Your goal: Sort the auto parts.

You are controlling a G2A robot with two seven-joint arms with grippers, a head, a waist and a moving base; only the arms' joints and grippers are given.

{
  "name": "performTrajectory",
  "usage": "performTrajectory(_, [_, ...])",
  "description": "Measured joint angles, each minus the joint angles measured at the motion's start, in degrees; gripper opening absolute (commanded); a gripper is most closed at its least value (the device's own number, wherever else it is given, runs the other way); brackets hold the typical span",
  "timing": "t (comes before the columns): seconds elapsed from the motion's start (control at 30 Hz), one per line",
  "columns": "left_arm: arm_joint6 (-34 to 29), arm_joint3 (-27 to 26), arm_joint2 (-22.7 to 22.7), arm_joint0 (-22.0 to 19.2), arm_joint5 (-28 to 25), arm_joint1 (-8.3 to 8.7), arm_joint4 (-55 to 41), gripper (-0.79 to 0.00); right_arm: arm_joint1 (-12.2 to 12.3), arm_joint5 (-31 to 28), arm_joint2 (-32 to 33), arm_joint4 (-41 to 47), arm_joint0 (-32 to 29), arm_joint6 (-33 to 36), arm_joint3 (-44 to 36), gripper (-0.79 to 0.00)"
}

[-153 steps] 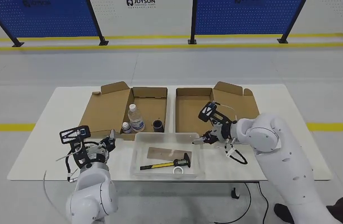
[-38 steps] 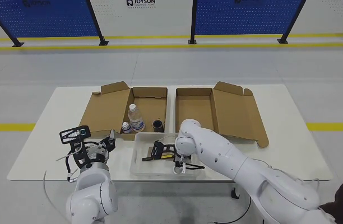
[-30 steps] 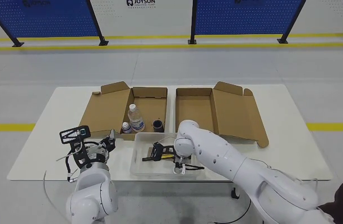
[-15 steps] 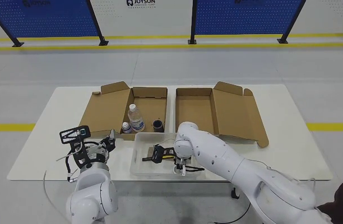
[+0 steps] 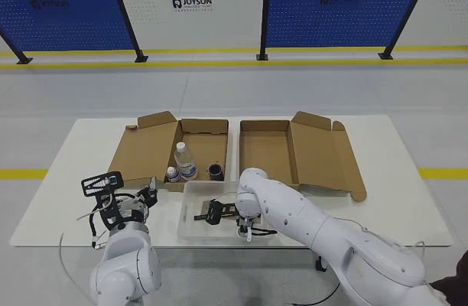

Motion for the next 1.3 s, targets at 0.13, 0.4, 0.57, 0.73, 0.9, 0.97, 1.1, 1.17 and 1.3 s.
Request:
performTrajectory(0.13, [0.0, 0.0, 0.0, 0.0, 0.0, 0.0, 0.0, 0.0, -0.4, -0.08, -0.28, 0.17, 0.2, -0.08, 0.68, -0.613])
performTrajectory(0.4, [0.0, 0.0, 0.0, 0.0, 0.0, 0.0, 0.0, 0.0, -0.99, -0.59, -1.03, 0.47, 0.64, -0.59, 1.97, -0.785])
performTrajectory(0.57, [0.0, 0.0, 0.0, 0.0, 0.0, 0.0, 0.0, 0.0, -1.2, -0.7, -0.38, 1.15, 1.37, -1.21, 2.71, -0.785])
performTrajectory(0.73, [0.0, 0.0, 0.0, 0.0, 0.0, 0.0, 0.0, 0.0, -0.24, -0.71, 2.39, 2.69, 2.36, -3.28, 1.86, -0.785])
performTrajectory(0.9, [0.0, 0.0, 0.0, 0.0, 0.0, 0.0, 0.0, 0.0, 1.83, -1.28, 5.5, 3.41, 2.68, -3.58, -1.47, -0.785])
performTrajectory(0.97, [0.0, 0.0, 0.0, 0.0, 0.0, 0.0, 0.0, 0.0, 3.09, -1.7, 7.28, 3.91, 2.42, -3.67, -3.24, -0.785])
performTrajectory(1.1, [0.0, 0.0, 0.0, 0.0, 0.0, 0.0, 0.0, 0.0, 5.91, -3.49, 11.79, 6.4, 0.79, -5.04, -7.42, -0.785])
performTrajectory(1.17, [0.0, 0.0, 0.0, 0.0, 0.0, 0.0, 0.0, 0.0, 7.59, -5.15, 14.73, 8.55, -0.82, -6.16, -10.18, -0.785])
performTrajectory(1.3, [0.0, 0.0, 0.0, 0.0, 0.0, 0.0, 0.0, 0.0, 10.92, -8.52, 21.32, 13.87, -4.92, -8.65, -14.97, -0.785])
